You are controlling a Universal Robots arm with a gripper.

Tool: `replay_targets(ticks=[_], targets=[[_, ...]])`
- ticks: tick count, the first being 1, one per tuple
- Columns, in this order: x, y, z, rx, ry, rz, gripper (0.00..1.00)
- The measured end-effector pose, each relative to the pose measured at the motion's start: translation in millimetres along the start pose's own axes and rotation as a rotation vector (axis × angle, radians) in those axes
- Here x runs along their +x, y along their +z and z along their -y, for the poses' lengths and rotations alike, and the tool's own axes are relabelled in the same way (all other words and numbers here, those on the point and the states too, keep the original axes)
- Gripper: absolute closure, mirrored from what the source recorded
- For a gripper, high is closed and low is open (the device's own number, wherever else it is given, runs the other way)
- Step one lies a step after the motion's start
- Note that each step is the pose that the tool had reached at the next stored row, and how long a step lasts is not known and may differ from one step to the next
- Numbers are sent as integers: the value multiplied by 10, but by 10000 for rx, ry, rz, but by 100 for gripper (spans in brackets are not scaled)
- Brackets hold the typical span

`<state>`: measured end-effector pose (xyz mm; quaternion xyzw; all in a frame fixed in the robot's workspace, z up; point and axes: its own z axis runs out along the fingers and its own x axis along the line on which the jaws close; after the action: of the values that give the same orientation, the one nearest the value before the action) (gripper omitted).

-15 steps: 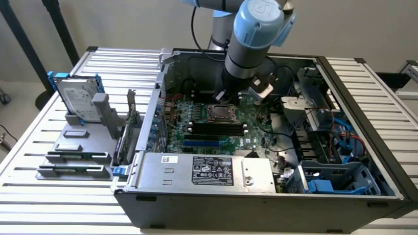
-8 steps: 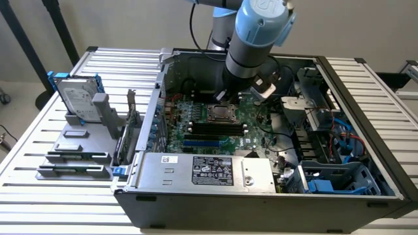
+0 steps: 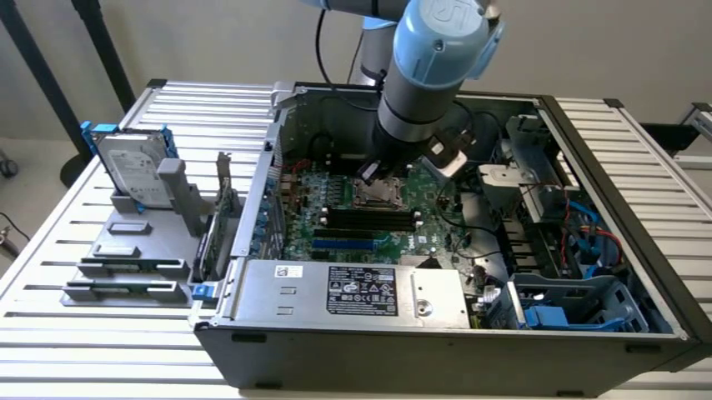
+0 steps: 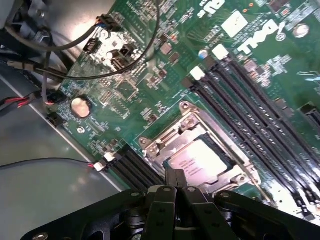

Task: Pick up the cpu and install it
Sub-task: 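Install the first cpu locking lever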

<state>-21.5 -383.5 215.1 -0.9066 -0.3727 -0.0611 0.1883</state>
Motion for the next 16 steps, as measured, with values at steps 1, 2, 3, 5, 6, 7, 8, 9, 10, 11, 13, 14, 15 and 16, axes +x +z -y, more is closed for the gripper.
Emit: replay_targets(ticks=[1,2,3,5,6,7,8,9,10,11,13,14,15,16], targets=[[-26,-17,-6,3,0,-3,89],[-48,-36,-10,8,0,-7,89],[-69,-59,-11,11,-1,-10,89],[-106,-114,-10,15,-1,-15,89],[-125,-140,-8,16,-2,-15,89],[-147,-164,-5,15,-1,-14,89],[-173,-183,0,15,-2,-14,89],[-198,-199,4,15,-2,-14,89],[-230,-215,7,15,-1,-16,89],[-261,-231,10,15,-1,-15,89],[-321,-263,-2,16,-1,-17,89],[-350,-279,-13,16,-2,-17,89],[-373,-296,-22,17,-2,-16,89],[-389,-316,-28,17,-2,-17,89]])
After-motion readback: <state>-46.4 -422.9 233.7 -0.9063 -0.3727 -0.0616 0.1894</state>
